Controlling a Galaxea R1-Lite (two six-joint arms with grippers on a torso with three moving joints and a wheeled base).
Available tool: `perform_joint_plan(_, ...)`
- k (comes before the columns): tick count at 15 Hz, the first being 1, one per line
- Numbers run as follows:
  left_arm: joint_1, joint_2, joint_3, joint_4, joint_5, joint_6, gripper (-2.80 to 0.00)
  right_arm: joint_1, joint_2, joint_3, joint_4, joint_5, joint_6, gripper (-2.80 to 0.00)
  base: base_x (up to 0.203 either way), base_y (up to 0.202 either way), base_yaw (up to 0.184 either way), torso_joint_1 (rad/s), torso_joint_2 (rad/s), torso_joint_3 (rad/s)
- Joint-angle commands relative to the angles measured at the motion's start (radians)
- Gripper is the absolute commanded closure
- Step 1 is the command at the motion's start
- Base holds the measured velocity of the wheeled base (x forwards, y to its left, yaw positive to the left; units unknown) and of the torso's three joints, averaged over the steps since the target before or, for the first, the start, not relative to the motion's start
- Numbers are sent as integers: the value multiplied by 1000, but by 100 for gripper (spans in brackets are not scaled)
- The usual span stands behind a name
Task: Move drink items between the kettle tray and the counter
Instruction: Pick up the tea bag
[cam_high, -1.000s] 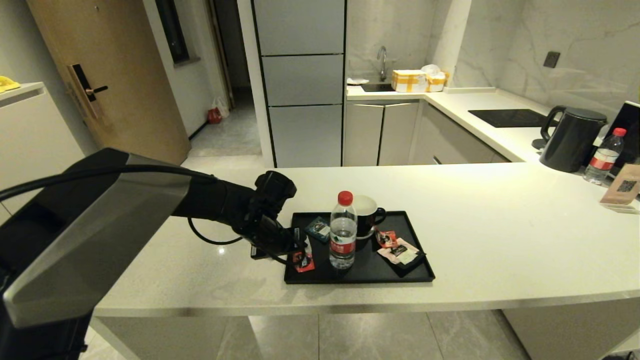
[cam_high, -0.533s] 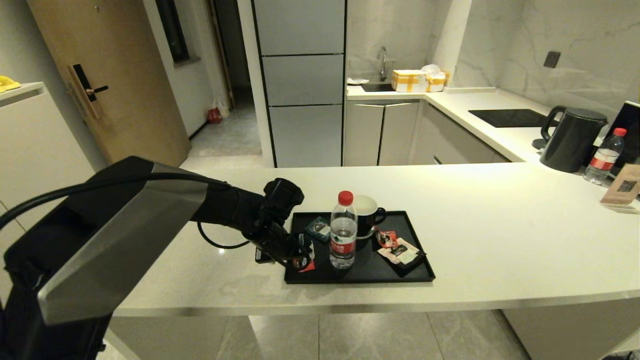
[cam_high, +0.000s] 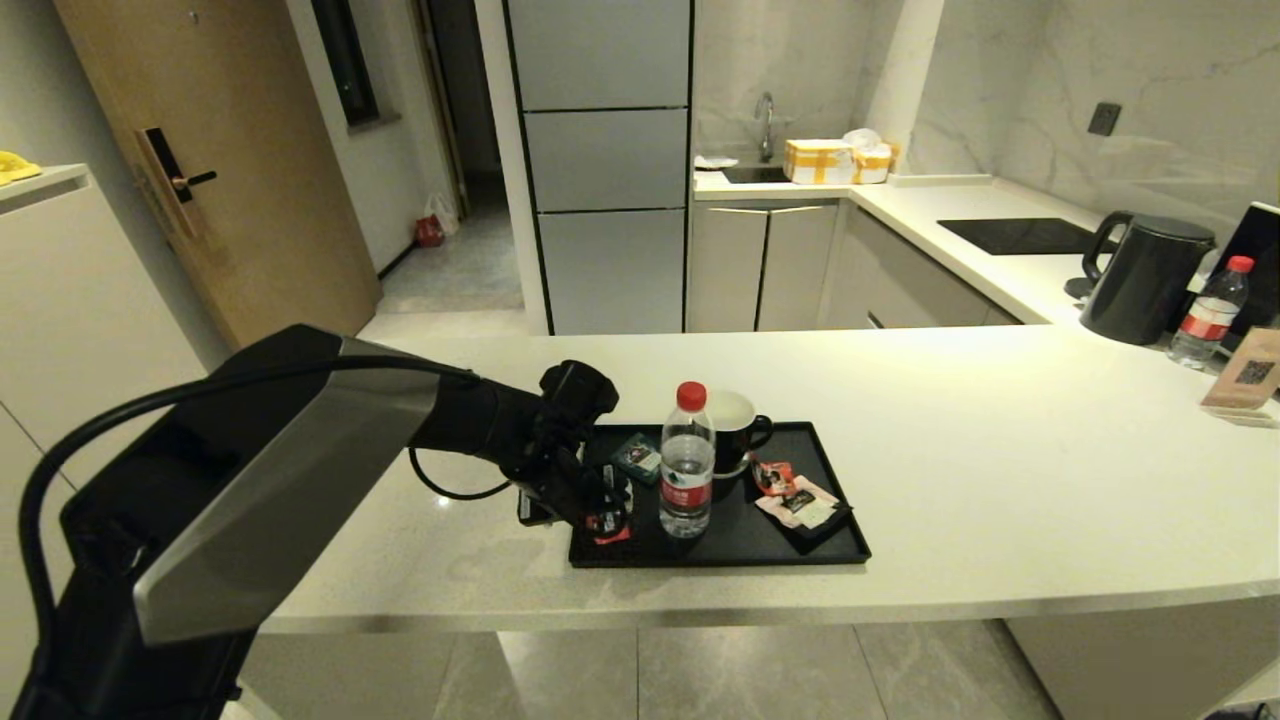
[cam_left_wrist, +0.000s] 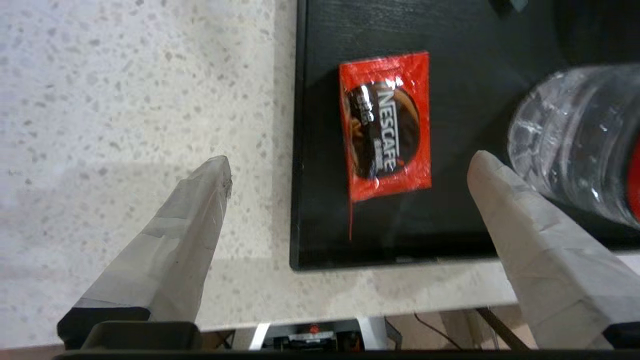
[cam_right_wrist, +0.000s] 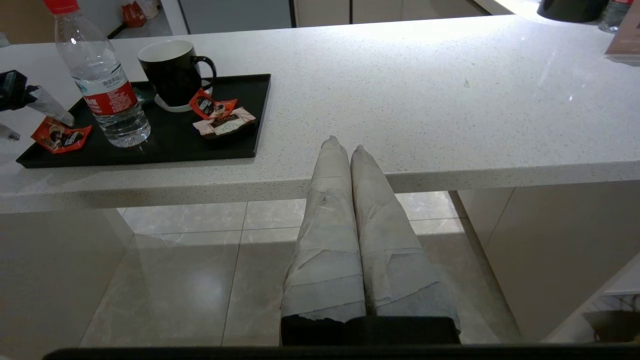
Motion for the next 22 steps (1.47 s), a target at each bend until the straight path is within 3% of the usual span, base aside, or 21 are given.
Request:
perform_joint_plan(1,-1,15,-8,2,4,-4,-280,0,1,2,0,0,0,0,0,0,0,0,0,0)
perform_joint_plan(4,-12,47,-43,5,56,-34,-280,0,1,2,0,0,0,0,0,0,0,0,0,0)
perform_joint_plan(5,-12,47,-48,3,57,-33,0,0,1,2,0,0,0,0,0,0,0,0,0,0)
perform_joint_plan(22,3,-17,-24,19,53,-38,0,0,1,2,0,0,0,0,0,0,0,0,0,0)
